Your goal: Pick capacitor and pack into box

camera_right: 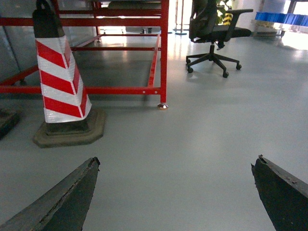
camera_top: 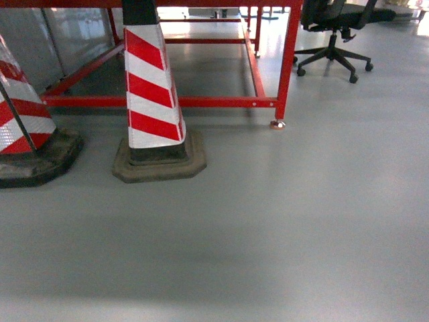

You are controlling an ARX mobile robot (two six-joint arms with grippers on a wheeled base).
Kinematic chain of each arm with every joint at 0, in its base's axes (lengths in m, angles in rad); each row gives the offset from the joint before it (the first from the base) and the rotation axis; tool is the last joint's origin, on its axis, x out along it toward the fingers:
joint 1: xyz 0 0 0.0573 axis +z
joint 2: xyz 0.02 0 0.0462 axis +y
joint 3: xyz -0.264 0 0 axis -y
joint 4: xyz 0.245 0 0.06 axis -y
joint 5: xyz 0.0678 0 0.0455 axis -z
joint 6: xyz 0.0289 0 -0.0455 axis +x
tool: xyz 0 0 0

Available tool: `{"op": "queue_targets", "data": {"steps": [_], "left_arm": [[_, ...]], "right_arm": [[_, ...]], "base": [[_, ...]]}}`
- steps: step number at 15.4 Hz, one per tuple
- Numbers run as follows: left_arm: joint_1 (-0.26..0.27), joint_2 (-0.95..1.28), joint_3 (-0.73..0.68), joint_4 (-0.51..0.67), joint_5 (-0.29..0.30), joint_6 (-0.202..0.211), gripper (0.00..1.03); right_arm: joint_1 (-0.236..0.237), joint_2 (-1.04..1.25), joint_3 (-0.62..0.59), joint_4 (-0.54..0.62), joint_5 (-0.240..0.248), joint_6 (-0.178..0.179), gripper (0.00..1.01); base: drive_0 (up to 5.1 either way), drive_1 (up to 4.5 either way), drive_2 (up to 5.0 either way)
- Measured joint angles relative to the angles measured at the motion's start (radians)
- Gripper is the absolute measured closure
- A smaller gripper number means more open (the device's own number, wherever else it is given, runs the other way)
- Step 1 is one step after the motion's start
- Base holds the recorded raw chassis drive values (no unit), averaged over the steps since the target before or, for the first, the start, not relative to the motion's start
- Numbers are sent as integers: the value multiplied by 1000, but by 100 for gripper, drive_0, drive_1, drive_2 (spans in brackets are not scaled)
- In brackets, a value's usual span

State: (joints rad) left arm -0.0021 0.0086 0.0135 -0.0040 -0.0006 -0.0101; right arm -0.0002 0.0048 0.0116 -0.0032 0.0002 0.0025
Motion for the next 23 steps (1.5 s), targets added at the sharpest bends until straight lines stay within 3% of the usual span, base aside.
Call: {"op": "queue_targets", "data": {"steps": [10,17,23], "left_arm": [[0,0,0,-3,-2,0,59],[0,0,0,-3,-2,0,59],[0,0,0,-2,0,0,59]], "right_arm": [[0,0,0,-2,-1,0,3],[0,0,0,-2,-1,0,3],[0,0,0,-1,-1,0,3]], "base": [[-471,240,240],[0,0,0],[0,396,-395]]}}
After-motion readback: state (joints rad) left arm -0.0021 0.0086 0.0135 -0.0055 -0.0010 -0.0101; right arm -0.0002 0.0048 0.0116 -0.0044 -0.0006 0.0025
